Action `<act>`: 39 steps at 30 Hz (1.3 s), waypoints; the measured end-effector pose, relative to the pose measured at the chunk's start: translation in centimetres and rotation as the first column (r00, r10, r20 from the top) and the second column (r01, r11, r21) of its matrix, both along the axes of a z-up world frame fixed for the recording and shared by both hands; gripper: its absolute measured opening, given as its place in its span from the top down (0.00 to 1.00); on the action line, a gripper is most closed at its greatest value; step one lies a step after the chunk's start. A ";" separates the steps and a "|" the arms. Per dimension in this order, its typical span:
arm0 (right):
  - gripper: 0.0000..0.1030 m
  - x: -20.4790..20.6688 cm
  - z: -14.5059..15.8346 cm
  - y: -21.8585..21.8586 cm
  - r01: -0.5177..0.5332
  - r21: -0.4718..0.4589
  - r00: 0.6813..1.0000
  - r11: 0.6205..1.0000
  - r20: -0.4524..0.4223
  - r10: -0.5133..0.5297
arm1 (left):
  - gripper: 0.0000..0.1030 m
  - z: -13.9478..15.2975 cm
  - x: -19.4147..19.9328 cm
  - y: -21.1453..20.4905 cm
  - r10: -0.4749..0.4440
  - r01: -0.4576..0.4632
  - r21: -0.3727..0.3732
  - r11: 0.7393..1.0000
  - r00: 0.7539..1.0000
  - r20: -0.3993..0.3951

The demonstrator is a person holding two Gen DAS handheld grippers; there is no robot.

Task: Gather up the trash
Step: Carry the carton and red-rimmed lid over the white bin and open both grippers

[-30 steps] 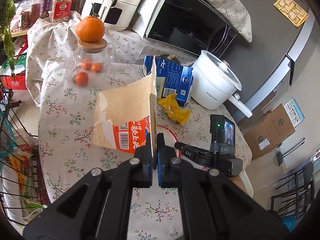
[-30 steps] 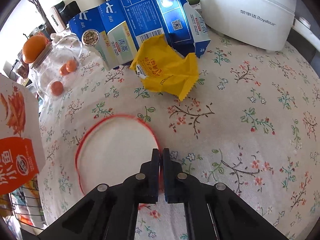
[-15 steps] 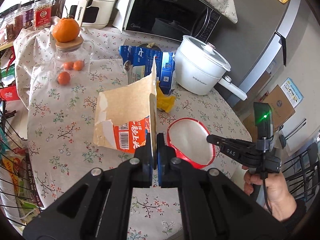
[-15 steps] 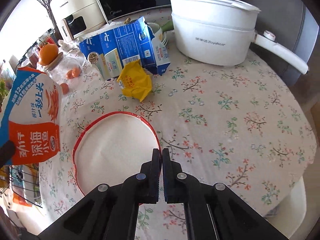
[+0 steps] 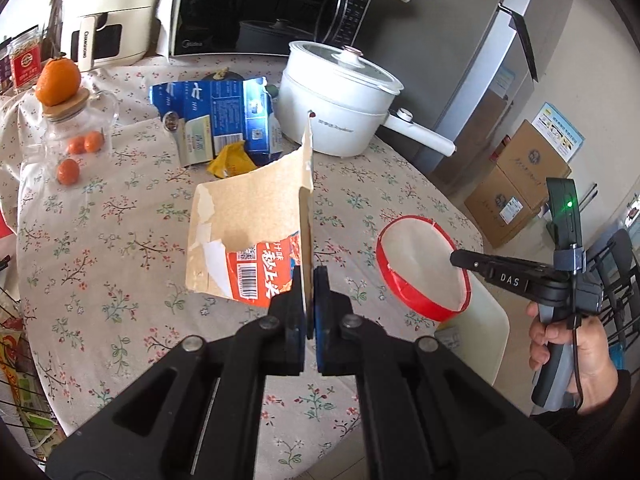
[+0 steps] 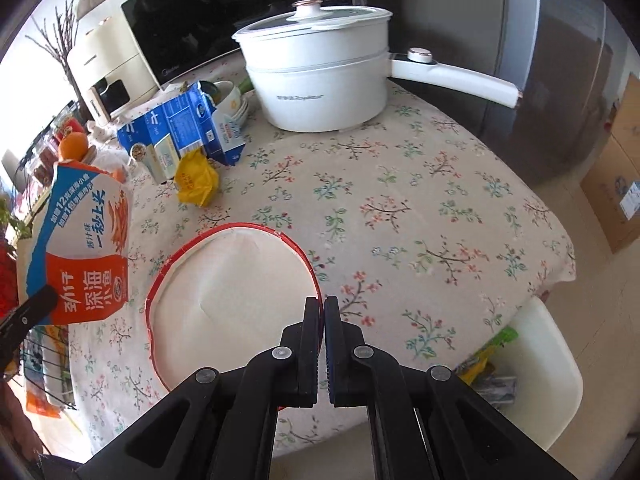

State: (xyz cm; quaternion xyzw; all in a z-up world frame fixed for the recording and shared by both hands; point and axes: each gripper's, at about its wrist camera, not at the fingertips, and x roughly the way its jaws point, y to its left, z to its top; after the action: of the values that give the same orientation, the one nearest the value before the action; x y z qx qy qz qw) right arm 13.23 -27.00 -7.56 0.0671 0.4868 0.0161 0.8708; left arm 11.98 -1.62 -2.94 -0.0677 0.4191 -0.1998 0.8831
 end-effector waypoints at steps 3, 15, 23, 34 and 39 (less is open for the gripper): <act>0.97 -1.1 0.5 -2.4 0.036 0.001 0.999 0.999 0.014 -0.036 | 0.96 0.1 -0.5 -1.9 -0.047 0.046 0.006 0.999 0.999 0.012; 0.97 -5.7 -0.2 -12.1 0.170 -0.020 0.985 0.985 -0.013 -0.170 | 0.96 -0.2 -2.9 -11.7 -0.354 0.355 -0.067 0.933 0.935 0.022; 0.97 -8.9 -1.0 -18.4 0.284 -0.013 0.958 0.959 -0.038 -0.285 | 0.96 -0.9 -5.0 -18.2 -0.514 0.514 -0.107 0.851 0.857 0.028; 0.97 -14.1 -2.1 -24.8 0.395 -0.029 0.915 0.918 -0.072 -0.396 | 0.96 -2.5 -6.7 -24.2 -0.626 0.603 -0.238 0.761 0.779 -0.026; 0.97 -16.6 -2.9 -28.0 0.457 -0.030 0.885 0.889 -0.090 -0.457 | 0.96 -3.5 -7.9 -26.7 -0.668 0.640 -0.246 0.728 0.742 -0.045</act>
State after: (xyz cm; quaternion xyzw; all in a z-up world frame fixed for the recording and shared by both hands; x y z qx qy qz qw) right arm -3.37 -54.98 -10.51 0.1770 0.4979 -0.1944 0.8264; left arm 4.05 -28.34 -6.39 -0.0230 0.4484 -0.5376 0.7137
